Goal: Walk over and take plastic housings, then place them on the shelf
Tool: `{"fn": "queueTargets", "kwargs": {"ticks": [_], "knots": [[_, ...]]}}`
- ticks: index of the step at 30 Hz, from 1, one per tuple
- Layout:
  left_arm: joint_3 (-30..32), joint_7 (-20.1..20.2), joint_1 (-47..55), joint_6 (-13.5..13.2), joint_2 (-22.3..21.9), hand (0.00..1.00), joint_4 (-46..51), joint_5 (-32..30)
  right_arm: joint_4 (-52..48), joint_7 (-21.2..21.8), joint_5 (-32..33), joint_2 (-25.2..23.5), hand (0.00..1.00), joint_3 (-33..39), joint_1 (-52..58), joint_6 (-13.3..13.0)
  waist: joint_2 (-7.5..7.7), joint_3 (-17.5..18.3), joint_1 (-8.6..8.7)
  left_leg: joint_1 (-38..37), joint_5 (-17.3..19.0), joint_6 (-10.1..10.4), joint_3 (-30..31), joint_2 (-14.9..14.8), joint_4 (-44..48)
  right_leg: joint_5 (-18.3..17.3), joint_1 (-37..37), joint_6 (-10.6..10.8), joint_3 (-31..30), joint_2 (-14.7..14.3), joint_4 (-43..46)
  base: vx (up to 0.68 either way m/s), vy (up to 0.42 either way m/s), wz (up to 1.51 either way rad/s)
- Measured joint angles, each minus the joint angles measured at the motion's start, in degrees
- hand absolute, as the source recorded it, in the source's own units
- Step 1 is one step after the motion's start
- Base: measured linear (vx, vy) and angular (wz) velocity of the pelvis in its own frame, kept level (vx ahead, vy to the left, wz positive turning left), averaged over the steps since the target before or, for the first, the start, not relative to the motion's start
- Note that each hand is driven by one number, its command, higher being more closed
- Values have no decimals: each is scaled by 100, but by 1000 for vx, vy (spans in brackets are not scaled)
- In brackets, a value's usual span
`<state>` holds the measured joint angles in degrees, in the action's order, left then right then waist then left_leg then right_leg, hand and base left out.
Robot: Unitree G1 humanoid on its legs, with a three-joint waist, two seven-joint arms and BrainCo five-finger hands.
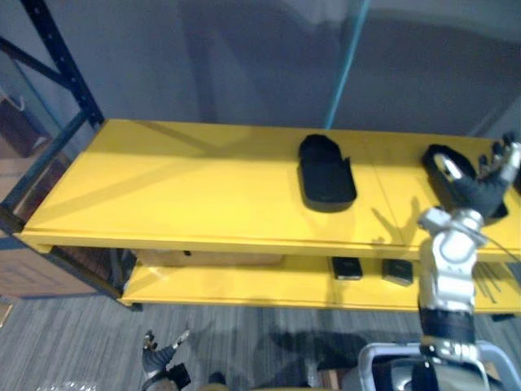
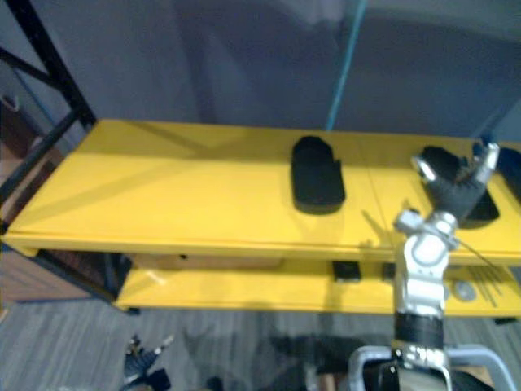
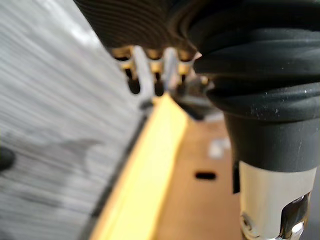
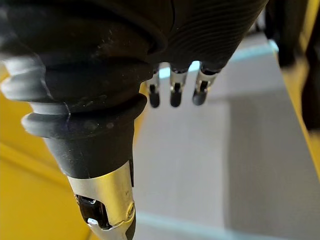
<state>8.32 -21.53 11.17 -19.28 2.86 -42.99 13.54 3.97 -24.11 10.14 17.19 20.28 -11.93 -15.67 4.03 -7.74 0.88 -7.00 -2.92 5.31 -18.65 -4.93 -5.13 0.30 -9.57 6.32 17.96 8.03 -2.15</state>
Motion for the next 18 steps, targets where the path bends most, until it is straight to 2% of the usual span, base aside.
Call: {"fn": "queueTargets", "kwargs": {"ticks": [2, 4, 7, 8, 12, 14, 17, 18], "knots": [[66, -177, 13, -216, -51, 0, 257, -19, -153, 230, 217, -66, 0, 144, 454, -107, -22, 45, 33, -5, 2, 3, -101, -28, -1, -20, 77, -33, -117, -15, 70, -36, 2, -23], [301, -383, 37, -452, -222, 0, 843, -62, -354, 446, 279, -277, 0, 282, 1002, -203, -94, 86, 181, -1, 2, 3, -110, -27, -2, -24, 106, -38, -119, -19, 99, -58, 5, -7], [377, -508, 82, -569, -246, 0, 1414, -97, -414, 626, 363, -536, 0, 272, 1449, -267, -194, 145, 202, 4, 0, 2, -185, -38, -1, -18, 194, -45, -199, -25, 129, -29, 21, -14], [505, -552, 152, -592, -268, 0, 1754, -101, -416, 649, 372, -810, 0, 261, 1716, -324, -262, 189, 205, 9, 0, 2, -240, -42, -1, -7, 246, -45, -258, -29, 131, -14, 16, -15], [533, -557, 268, -539, -271, 0, 1908, -94, -416, 636, 500, -1292, 0, 79, 2131, -457, -303, 212, 275, 10, 0, 1, -242, -34, -1, -4, 256, -40, -259, -21, 131, -2, 4, -3], [502, -452, 333, -343, -290, 0, 1908, -98, -415, 529, 484, -1514, 0, -144, 2288, -552, -309, 211, 284, 22, 1, 1, -260, -38, -1, -3, 285, -38, -283, -27, 131, 19, 12, -4], [436, -276, 422, -116, -332, 0, 1789, -116, -416, 387, 482, -1560, 0, -203, 2272, -688, -301, 213, 257, 66, 7, -4, -385, -48, 0, 14, 410, -35, -424, -39, 141, 25, 20, -22], [383, -180, 422, 2, -322, 0, 1440, -174, -415, 257, 480, -1550, 0, -196, 2250, -706, -303, 212, 271, 104, 9, -4, -471, -53, -1, 40, 511, -41, -559, -51, 145, 29, 18, -31]]}}
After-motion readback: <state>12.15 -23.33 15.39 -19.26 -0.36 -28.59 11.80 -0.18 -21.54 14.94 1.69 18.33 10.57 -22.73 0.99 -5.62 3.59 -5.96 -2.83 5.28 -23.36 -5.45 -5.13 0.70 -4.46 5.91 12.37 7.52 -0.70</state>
